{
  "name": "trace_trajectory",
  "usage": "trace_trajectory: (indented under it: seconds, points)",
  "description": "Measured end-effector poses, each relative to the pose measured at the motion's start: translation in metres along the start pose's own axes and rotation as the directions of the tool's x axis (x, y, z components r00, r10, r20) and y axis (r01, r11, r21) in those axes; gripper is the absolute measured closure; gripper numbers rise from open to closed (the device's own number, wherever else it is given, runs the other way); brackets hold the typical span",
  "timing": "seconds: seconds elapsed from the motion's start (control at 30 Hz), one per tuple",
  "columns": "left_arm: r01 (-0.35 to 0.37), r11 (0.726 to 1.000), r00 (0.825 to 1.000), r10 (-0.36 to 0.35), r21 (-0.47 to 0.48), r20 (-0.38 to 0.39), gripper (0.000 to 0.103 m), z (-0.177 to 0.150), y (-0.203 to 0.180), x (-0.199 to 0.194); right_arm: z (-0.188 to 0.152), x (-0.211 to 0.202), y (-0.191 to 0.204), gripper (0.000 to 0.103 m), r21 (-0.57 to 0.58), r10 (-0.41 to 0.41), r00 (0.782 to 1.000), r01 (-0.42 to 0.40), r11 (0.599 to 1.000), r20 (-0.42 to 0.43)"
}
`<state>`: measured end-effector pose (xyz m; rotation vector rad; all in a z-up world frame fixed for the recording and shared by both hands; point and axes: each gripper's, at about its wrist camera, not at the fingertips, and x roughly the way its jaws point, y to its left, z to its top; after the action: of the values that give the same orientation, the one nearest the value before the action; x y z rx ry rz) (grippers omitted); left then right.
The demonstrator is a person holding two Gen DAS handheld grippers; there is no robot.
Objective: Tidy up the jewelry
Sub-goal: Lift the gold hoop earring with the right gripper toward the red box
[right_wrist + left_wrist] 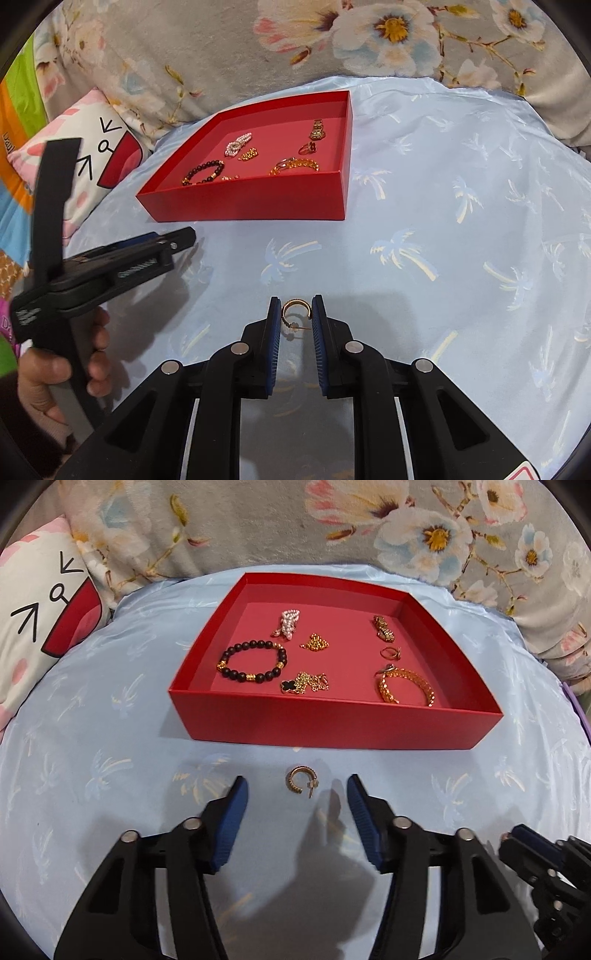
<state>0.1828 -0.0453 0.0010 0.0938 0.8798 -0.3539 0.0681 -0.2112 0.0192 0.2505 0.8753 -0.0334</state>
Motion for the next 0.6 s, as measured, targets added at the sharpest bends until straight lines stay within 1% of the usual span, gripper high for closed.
trace_trajectory:
  seconds: [0.03,0.07,0.13,0.17,0.2,0.23,0.27,0.43,0.6]
  points:
    - [-0.001,1.0,1.0,0.001,0.001,-0.008,0.061,0.0,0.0,0.003,0.001,-0.001,0.0,0.087,0.005,0.006,1.0,-0.006,1.0,0.001]
    - [-0.015,1.0,1.0,0.015,0.009,0.003,0.064,0.0,-0.002,0.004,0.002,-0.002,0.0,0.087,0.006,0.007,1.0,-0.007,1.0,0.003]
    - [-0.034,0.999,0.999,0.034,0.027,0.009,0.064,0.0,-0.004,0.006,0.003,-0.003,-0.001,0.087,0.009,0.011,1.0,-0.011,1.0,0.005]
    - [-0.033,0.999,0.999,0.032,0.027,0.01,0.069,0.0,-0.004,0.006,0.003,-0.002,0.0,0.087,0.01,0.015,1.0,-0.015,1.0,0.003]
    - [-0.032,0.999,0.999,0.032,0.024,0.011,0.076,0.0,-0.004,0.007,0.003,-0.002,0.0,0.087,0.012,0.017,1.0,-0.018,1.0,0.002]
    - [-0.033,0.999,0.999,0.033,0.023,0.009,0.08,0.001,-0.003,0.007,0.003,-0.002,-0.001,0.087,0.014,0.02,1.0,-0.02,1.0,0.001]
    - [-0.031,0.999,0.999,0.031,0.02,0.009,0.086,0.002,-0.002,0.008,0.003,-0.001,0.0,0.087,0.015,0.023,1.0,-0.023,1.0,0.0]
    - [-0.017,1.0,1.0,0.017,0.014,0.01,0.086,0.0,-0.001,0.004,0.003,-0.004,0.0,0.087,0.014,0.03,1.0,-0.03,0.999,0.003]
    - [0.032,0.999,0.999,-0.032,-0.034,0.01,0.086,-0.007,0.005,-0.015,0.002,-0.01,0.003,0.087,0.013,0.04,0.999,-0.041,0.999,0.014]
